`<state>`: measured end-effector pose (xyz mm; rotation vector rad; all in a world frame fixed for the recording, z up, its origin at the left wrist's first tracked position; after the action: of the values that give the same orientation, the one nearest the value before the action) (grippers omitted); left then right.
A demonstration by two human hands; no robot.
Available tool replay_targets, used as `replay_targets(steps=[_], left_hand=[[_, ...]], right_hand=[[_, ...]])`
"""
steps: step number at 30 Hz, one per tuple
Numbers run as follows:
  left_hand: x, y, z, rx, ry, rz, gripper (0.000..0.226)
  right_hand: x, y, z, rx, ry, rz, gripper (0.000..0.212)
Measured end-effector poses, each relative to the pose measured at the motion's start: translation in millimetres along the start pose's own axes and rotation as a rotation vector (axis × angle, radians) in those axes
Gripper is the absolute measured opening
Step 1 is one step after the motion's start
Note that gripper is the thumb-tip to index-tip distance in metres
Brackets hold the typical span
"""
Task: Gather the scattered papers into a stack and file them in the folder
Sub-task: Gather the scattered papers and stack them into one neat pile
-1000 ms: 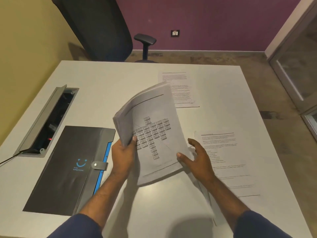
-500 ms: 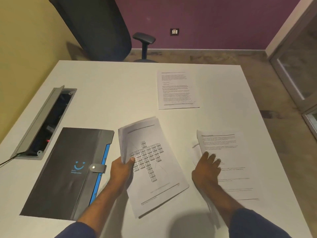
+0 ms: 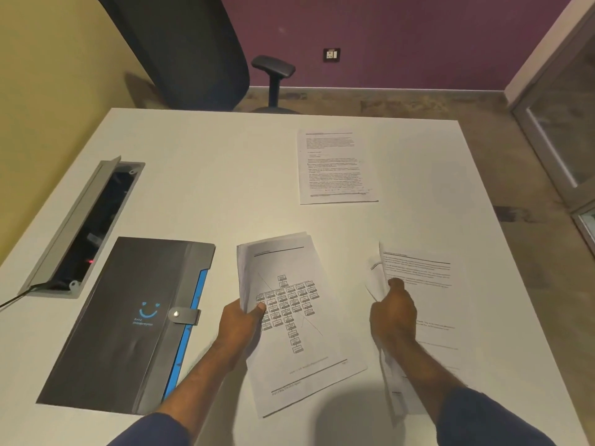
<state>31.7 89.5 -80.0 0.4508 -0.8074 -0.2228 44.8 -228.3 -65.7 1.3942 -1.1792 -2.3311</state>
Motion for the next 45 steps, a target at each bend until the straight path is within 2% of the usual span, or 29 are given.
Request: replay_targets(steps=[2,4,8,15,19,22,25,28,29,31,32,34,36,39,43,45], left_hand=[[0.4,-1.3,-1.1,-0.009,0.009,0.003,0.022],[0.3,-3.0,-2.7,-0.03,0.016,0.009,0.023],[0.7,-11.6,-5.5,-0.09,0.041,0.021,0.029],[9.9,-32.8,0.2,-0.295,0.076,0.232,0.042],[22.3,-36.0,5.2,-0.413,0.132,0.289,0.059],[31.2,-39.5,9.2,-0.441,0.082,0.334,0.051],[33.8,-43.6,6.7,-0.323,0.011,0.219,0.043],[30.4,-43.2,-1.1,-0.166,0.049,0.073,0.03],[29.2,-44.2,-3.6,-0.159,0.063,0.064,0.031],[26.4,-45.3,-7.1,-0.151,0.093,0.058,0.034],[25.7,-44.5,-8.1,-0.146,0.11,0.054,0.036],[24.7,-43.9,-10.2,-0.141,0.138,0.042,0.041],[24.2,-45.2,-11.4,-0.146,0.159,0.022,0.047],[22.9,-47.4,-12.1,-0.151,0.165,0.001,0.052],[20.1,-48.5,-12.7,-0.164,0.157,0.009,0.059],[20.7,-48.5,-10.5,-0.166,0.151,0.012,0.057]], right_hand=[[-4.7,2.2,-6.2,-0.036,-0.062,-0.24,0.047],[-18.9,1.6,-7.1,-0.078,-0.045,-0.434,0.041],[-51.8,-18.0,4.2,-0.212,0.016,-0.599,0.038],[-70.3,-74.8,25.4,-0.348,0.089,-0.491,0.035],[-57.8,-93.9,22.5,-0.379,0.013,-0.426,0.014],[-49.1,-98.8,20.5,-0.398,0.013,-0.363,0.006],[-47.5,-99.8,22.0,-0.434,0.043,-0.343,0.015],[-51.7,-94.3,29.0,-0.451,0.137,-0.261,0.023],[-53.7,-88.8,31.5,-0.39,0.209,-0.149,0.03],[-59.2,-76.4,39.2,-0.223,0.351,0.182,0.056],[-59.7,-73.7,43.9,-0.194,0.368,0.3,0.07],[-53.3,-77.6,52.9,-0.278,0.322,0.394,0.087],[-45.1,-83.2,60.9,-0.358,0.274,0.432,0.089],[-45.6,-86.8,68.3,-0.384,0.25,0.474,0.075],[-59.1,-85.5,77.4,-0.319,0.363,0.502,0.028],[-62.8,-86.4,81.7,-0.342,0.37,0.483,0.02]])
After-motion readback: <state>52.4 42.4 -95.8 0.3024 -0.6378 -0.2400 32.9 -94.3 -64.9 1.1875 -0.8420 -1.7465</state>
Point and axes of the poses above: each hand's wrist, its own z-axis away from the middle knuckle, its own y-axis out of the back of the hand, x = y × z, the point moved 5 cm from there along -z, towards the middle knuckle, and after that the axes turned 12 degrees about -z, right-handed, at the moved point
